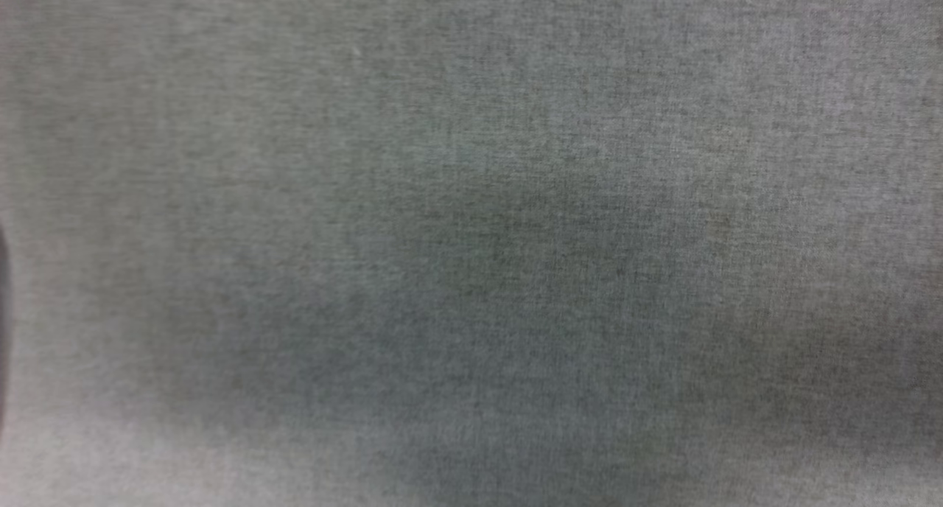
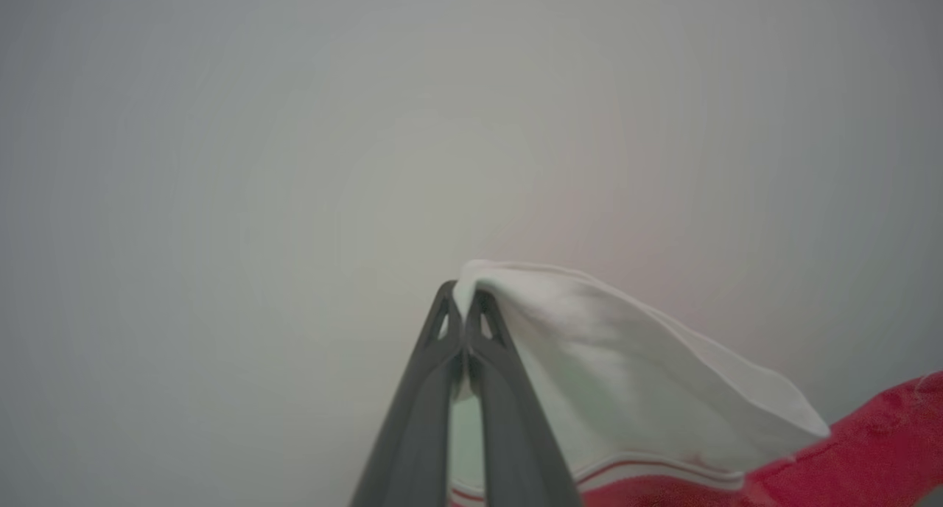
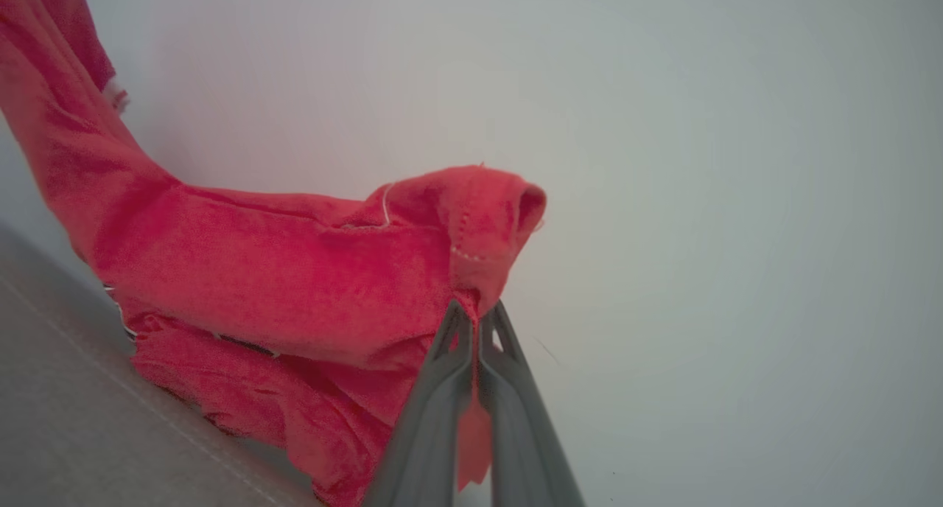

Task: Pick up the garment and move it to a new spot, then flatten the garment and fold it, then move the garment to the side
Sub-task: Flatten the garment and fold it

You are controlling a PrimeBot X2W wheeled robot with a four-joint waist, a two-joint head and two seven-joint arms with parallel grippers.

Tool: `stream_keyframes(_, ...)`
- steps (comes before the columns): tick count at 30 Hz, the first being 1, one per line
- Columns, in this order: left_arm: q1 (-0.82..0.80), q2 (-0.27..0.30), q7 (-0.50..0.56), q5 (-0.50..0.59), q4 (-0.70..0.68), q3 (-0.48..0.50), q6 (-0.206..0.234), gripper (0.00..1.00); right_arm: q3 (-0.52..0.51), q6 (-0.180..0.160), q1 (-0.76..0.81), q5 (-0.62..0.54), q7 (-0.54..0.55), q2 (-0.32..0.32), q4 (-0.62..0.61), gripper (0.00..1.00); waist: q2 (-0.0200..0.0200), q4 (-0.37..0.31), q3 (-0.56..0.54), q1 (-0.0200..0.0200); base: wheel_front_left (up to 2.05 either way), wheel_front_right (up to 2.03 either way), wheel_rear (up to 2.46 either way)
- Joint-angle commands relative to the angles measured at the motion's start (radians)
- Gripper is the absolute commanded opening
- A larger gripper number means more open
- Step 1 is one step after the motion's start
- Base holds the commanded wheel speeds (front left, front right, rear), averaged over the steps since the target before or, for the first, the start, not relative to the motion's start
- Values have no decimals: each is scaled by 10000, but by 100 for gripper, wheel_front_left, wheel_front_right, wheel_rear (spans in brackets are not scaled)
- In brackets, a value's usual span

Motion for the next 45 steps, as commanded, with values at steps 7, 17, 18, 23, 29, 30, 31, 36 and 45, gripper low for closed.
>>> stream_keyframes(7,1765,-290,49,-254,1191,-252,-275,0,940,-14,1589,1866,2,-532,314,0,0,501,-2371,0,0,0,0)
stream_keyframes(17,5105,-255,1745,-1431,854,-1667,-329,0,1902,-14,5122,6085,1933,-1918,-1532,0,0,692,-4738,0,0,0,0)
stream_keyframes(18,5559,-206,1956,-1562,693,-1829,-330,0,1911,-14,5594,6330,2064,-2196,-1880,0,0,701,-4981,0,0,0,0)
stream_keyframes(23,7707,384,2708,-1998,-465,-2296,-311,0,1962,-14,8044,7343,2579,-3274,-3685,0,0,573,-5978,0,0,0,0)
stream_keyframes(29,10739,1228,3655,-2434,-2842,-2383,479,0,1792,-14,10949,7844,3075,-4032,-5410,0,0,442,-6865,0,0,0,0)
stream_keyframes(30,11300,1380,3879,-2576,-3414,-2379,667,0,1766,-14,11457,7890,3235,-4176,-5647,0,0,437,-6978,0,0,0,0)
stream_keyframes(31,11835,1574,4069,-2656,-3986,-2337,928,0,1748,-12,11920,7872,3353,-4322,-5913,0,0,426,-7069,0,0,0,0)
stream_keyframes(36,14034,2432,4960,-2983,-6313,-2304,1965,0,1226,-14,13737,7871,3793,-4590,-6595,0,0,423,-7351,0,0,0,0)
stream_keyframes(45,17934,3472,6142,-3686,-10360,-2193,4308,0,-134,-12,17051,7931,5229,-4529,-8028,0,0,420,-7537,0,0,0,0)
